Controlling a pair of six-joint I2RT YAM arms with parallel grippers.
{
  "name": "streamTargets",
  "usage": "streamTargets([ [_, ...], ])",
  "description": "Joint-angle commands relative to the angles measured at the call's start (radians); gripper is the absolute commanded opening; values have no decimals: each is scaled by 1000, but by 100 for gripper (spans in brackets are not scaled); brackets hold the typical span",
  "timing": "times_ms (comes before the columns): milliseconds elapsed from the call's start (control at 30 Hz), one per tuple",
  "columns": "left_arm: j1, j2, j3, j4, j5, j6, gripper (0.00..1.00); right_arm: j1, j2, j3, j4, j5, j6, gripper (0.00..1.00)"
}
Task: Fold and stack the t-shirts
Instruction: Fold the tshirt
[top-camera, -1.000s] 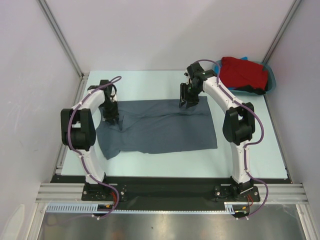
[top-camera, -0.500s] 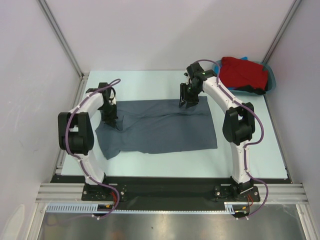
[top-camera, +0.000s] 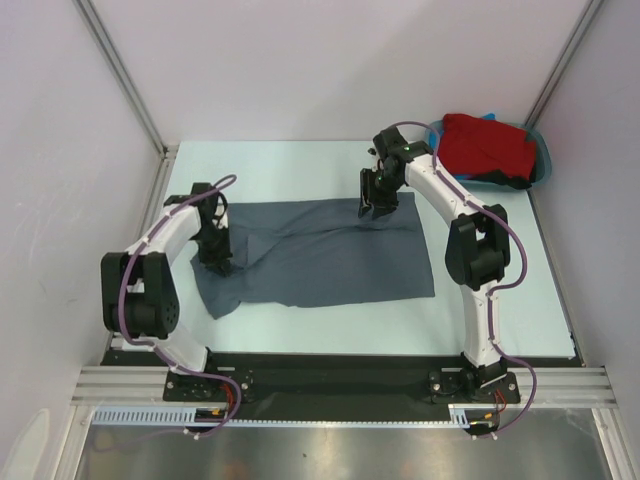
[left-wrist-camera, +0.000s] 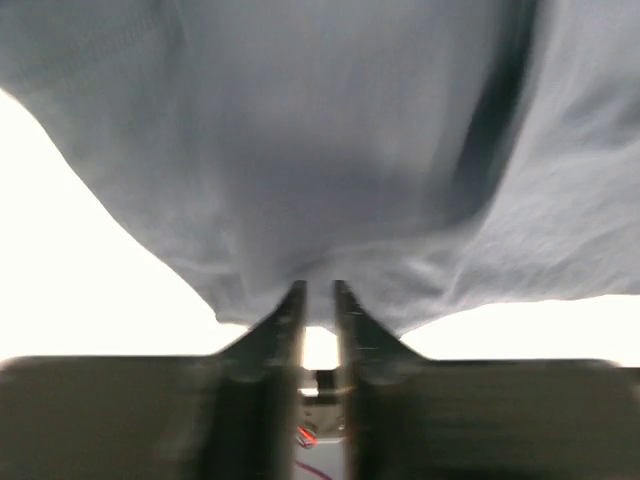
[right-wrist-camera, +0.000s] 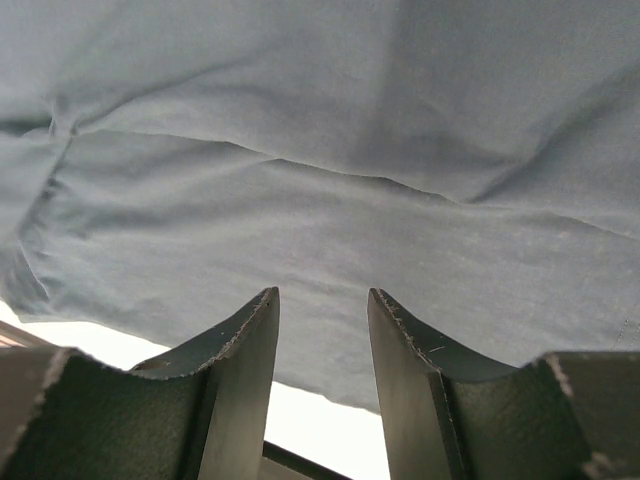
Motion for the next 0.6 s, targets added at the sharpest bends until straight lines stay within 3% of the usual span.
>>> streamTargets([
  [0, -8, -74, -64, -22, 6, -34, 24, 7, -18, 3, 9, -2, -7, 46],
  [67, -8, -97, -90, -12, 1, -46, 42, 7, -14, 3, 9, -3, -8, 46],
  [133, -8, -102, -92, -3, -3, -51, 53, 5, -12, 9, 9, -8, -11, 46],
  [167, -8, -102, -78, 4, -2, -54, 68, 5, -11, 13, 9, -12, -13, 47],
  [200, -8, -93, -68, 9, -2, -58, 99, 5, -3, 17, 8, -18, -16, 47],
  [400, -15, -12, 72, 50, 26, -67, 100, 7, 15, 65, -9, -21, -27, 47],
  [567, -18, 160, 251, 98, 110, -81, 100, 7, 22, 79, -14, -21, -31, 47],
])
